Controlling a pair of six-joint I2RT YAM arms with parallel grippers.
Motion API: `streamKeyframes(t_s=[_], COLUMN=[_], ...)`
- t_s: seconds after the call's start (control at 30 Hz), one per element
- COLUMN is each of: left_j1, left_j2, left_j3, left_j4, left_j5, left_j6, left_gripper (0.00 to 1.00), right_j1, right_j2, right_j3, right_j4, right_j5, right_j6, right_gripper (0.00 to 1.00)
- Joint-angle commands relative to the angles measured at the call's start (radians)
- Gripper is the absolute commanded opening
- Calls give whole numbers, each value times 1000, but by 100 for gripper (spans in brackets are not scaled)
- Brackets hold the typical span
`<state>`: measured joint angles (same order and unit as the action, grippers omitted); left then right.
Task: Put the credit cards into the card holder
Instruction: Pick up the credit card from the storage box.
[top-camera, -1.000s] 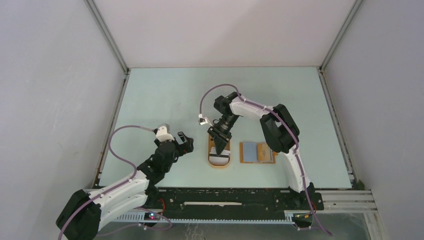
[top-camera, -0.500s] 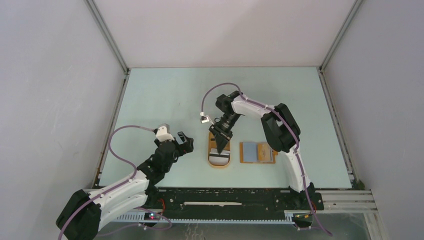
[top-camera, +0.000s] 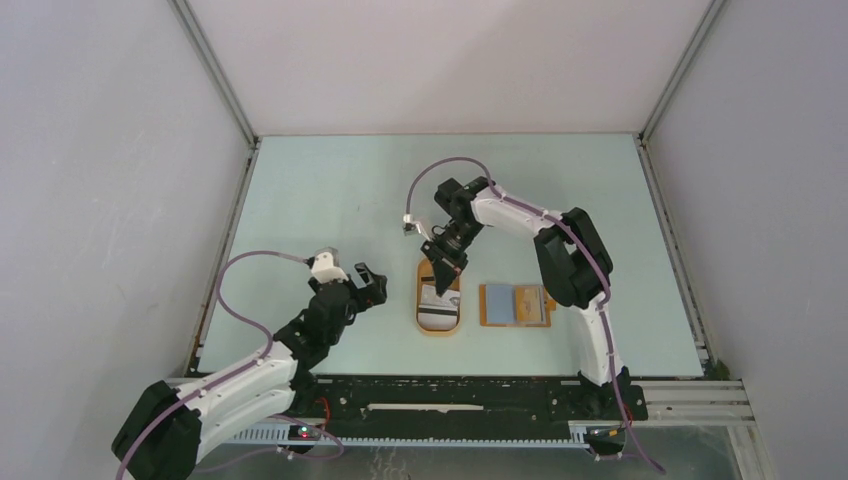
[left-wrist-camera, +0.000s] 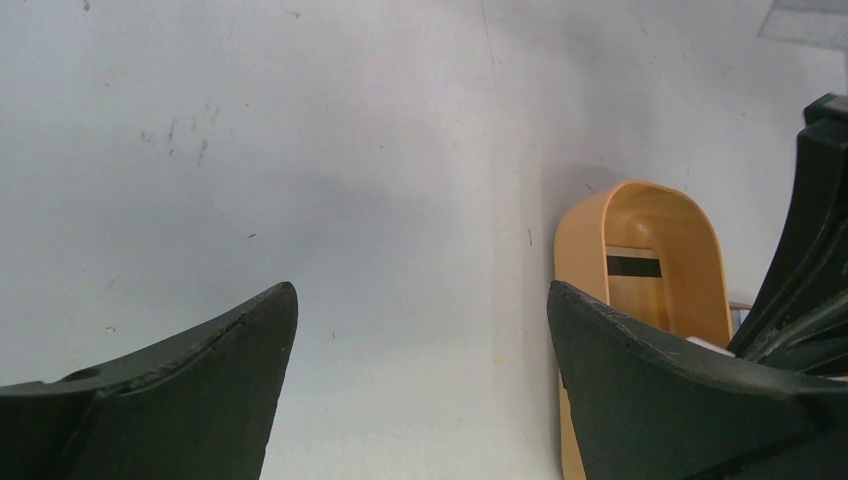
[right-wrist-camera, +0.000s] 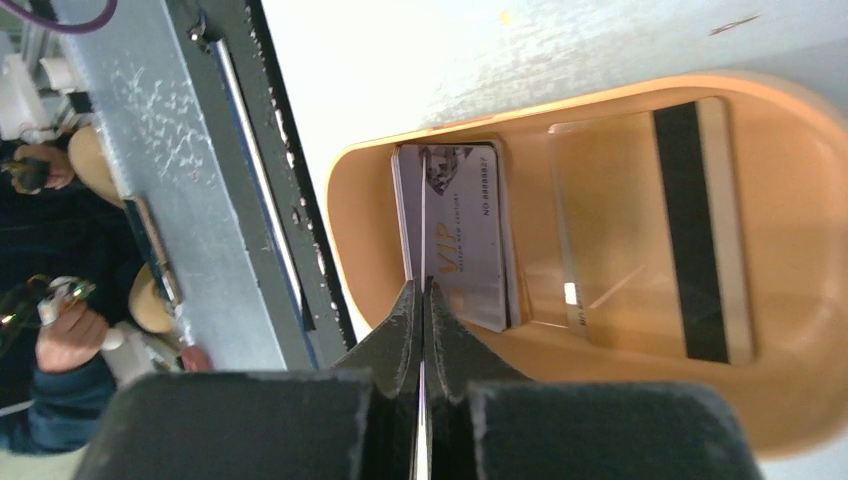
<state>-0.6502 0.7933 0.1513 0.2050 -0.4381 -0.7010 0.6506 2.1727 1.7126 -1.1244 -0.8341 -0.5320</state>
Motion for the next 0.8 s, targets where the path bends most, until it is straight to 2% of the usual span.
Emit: streamKeyframes(t_s=[0.0, 0.23, 0.4, 0.63, 0.77], left_j1=[11, 10, 10, 8, -3], left_j2=[-34, -152, -276, -334, -267], left_j3=[-22, -30, -31, -87, -69], left_j4=[25, -3, 15, 311, 428], left_j5=[0, 43, 170, 488, 566], left_j6=[-6, 28, 53, 35, 0], left_gripper=[99, 99, 99, 99, 98], right_j1=[-23, -29, -48, -106, -166], right_j2=[-115, -199, -252, -406, -533], right_j3=[-11, -38, -43, -127, -256], right_j4=[98, 157, 111, 89, 164], right_j5=[54, 109, 53, -106, -228], right_j6=[55, 61, 14, -33, -18], right_gripper=[0, 0, 0, 0, 0])
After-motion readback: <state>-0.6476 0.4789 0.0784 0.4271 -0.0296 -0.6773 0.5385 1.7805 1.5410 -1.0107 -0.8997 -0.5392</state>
